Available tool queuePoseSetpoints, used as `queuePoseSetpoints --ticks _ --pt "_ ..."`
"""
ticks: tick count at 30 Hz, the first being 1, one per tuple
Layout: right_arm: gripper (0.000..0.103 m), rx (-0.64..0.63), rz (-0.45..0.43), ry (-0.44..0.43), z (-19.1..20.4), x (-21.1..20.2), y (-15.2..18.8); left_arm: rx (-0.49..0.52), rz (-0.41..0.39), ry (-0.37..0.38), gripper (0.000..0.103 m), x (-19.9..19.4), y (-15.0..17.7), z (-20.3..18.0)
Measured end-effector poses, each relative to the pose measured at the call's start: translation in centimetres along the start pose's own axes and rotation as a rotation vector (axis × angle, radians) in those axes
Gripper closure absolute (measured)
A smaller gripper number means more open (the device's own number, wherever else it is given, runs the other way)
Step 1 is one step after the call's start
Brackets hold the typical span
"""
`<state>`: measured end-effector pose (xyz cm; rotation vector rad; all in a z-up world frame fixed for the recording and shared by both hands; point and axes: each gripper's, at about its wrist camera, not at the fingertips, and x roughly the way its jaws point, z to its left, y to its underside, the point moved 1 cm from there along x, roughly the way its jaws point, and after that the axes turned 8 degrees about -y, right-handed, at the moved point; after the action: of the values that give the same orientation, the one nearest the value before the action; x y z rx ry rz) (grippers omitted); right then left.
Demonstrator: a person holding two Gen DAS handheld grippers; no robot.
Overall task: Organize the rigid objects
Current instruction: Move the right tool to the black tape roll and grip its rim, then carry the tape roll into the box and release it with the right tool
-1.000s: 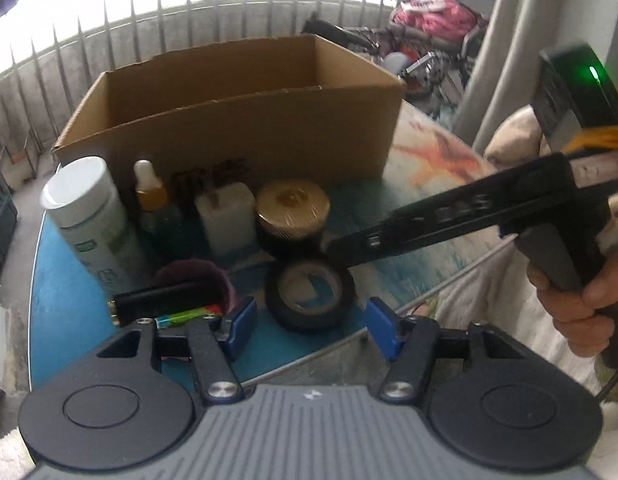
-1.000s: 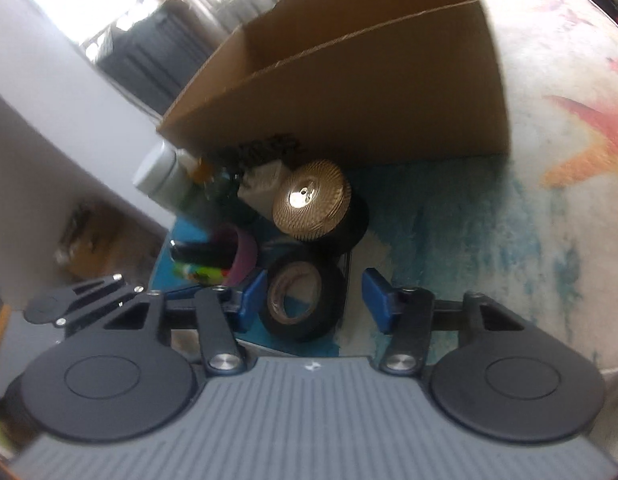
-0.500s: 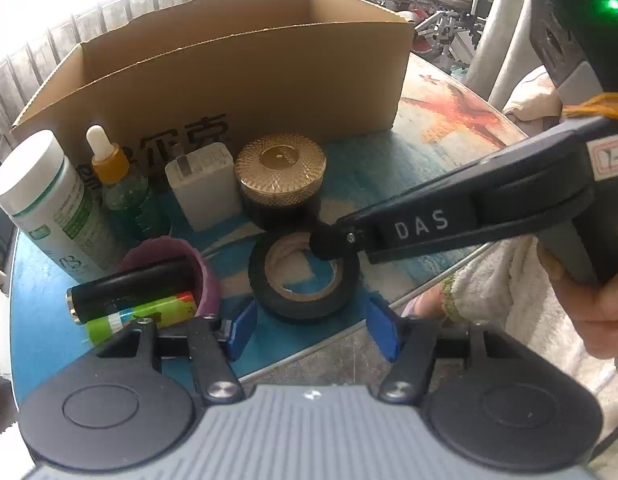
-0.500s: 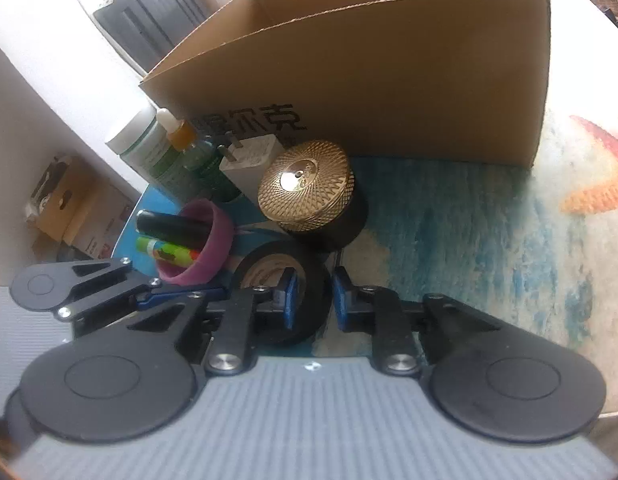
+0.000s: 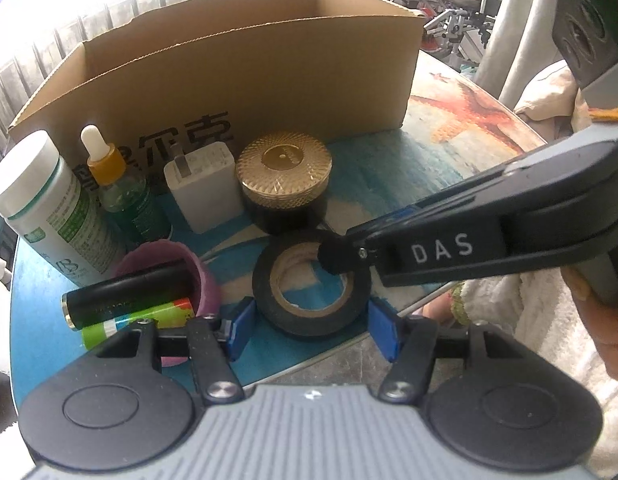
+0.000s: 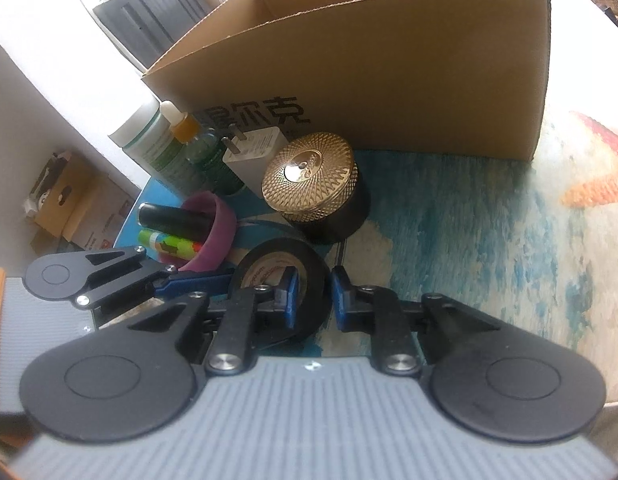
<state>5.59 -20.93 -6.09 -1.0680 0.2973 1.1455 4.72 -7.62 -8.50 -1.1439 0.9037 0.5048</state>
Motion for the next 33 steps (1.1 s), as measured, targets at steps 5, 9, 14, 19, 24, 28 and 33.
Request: queuePoseSetpoints --ticks 5,9,14,19,24,28,33 --pt "0.086 0.015 -0.008 0.000 0.0 -0.6 0.4 0.005 -0.006 0.006 0.042 -0.8 0.4 0.0" --pt "0.086 0.017 -0.031 -0.003 0.5 -1.8 0.6 0.013 -0.035 0.003 0.042 -2.4 0.6 -0.1" --pt "0.086 0.004 -0.081 0.000 1.8 -4.0 0.5 0.037 -0.099 -0.010 0.042 -4.6 0.2 -0.5" --pt "0.086 -0.036 -0.154 0.014 3.4 -6.8 0.0 0.044 -0.175 -0.015 0.042 -6.9 -0.6 -0.8" --pt "0.086 -0.076 -0.238 -0.010 4.7 -9.0 -1.8 0.027 -0.254 -0.045 0.042 -9.2 -2.3 -0.1" --pt "0.086 -0.138 -0.288 -0.039 5.9 -10.1 -4.3 0.007 -0.309 -0.081 0.042 -10.9 -4.2 1.3" --pt "0.086 -0.224 -0.323 -0.084 7.1 -10.4 -8.8 -0.003 -0.370 -0.156 0.042 -12.3 -7.4 3.2"
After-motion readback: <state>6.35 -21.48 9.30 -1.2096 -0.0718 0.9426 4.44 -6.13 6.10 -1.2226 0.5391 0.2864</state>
